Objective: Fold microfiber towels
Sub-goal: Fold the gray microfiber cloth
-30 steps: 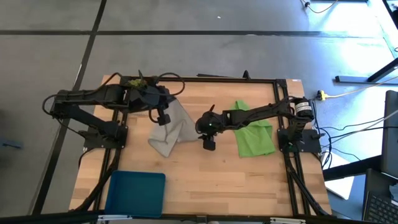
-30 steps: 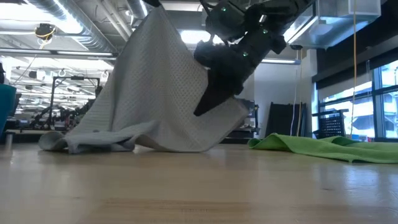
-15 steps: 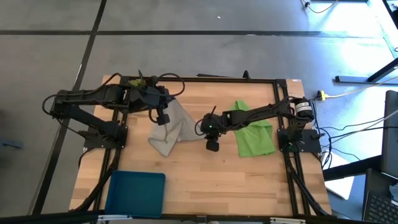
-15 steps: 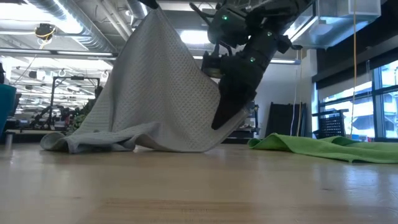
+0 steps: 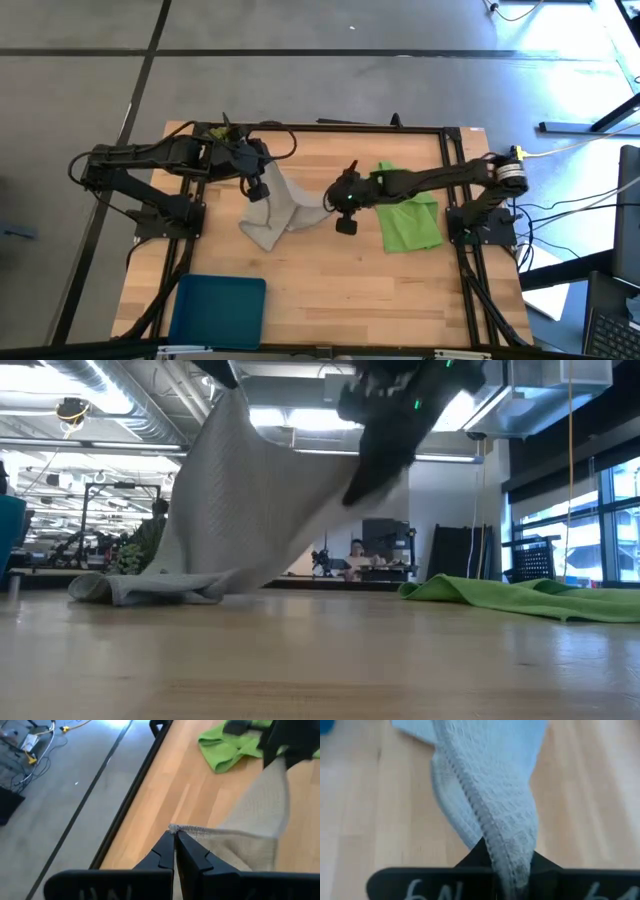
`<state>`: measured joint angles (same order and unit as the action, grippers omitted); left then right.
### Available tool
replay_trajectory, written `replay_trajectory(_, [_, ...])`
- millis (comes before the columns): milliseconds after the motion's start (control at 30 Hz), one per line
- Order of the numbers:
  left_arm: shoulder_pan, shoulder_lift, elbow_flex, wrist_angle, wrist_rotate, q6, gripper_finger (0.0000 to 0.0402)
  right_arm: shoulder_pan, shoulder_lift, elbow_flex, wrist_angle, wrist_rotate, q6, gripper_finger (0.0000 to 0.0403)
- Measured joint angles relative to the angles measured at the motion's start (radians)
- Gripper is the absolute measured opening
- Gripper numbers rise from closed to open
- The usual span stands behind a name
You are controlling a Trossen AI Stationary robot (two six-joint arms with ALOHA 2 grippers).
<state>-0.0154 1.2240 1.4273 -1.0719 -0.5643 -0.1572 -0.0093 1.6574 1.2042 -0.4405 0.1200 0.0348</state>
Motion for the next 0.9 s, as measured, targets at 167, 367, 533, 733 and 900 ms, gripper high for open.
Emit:
replay_trajectory(167, [0.000, -0.008, 0.029, -0.008, -0.164, -0.055, 0.0000, -0.005, -0.132, 0.073, -0.114, 0.101, -0.050, 0.0005])
replay_trajectory(367, [0.008, -0.014, 0.149, -0.007, -0.253, -0.027, 0.0000, -0.034, -0.210, 0.194, -0.251, 0.160, -0.104, 0.0003])
replay_trajectory(533, [0.036, -0.014, 0.224, -0.011, -0.334, -0.003, 0.0000, -0.077, -0.208, 0.284, -0.307, 0.160, -0.159, 0.0002])
replay_trajectory(733, [0.124, -0.006, 0.242, -0.106, -0.102, 0.060, 0.0000, -0.148, -0.207, 0.328, -0.310, 0.159, -0.203, 0.0002])
replay_trajectory(900, [0.182, -0.002, 0.241, -0.107, -0.158, 0.057, 0.0000, -0.203, -0.206, 0.354, -0.308, 0.196, -0.224, 0.0003])
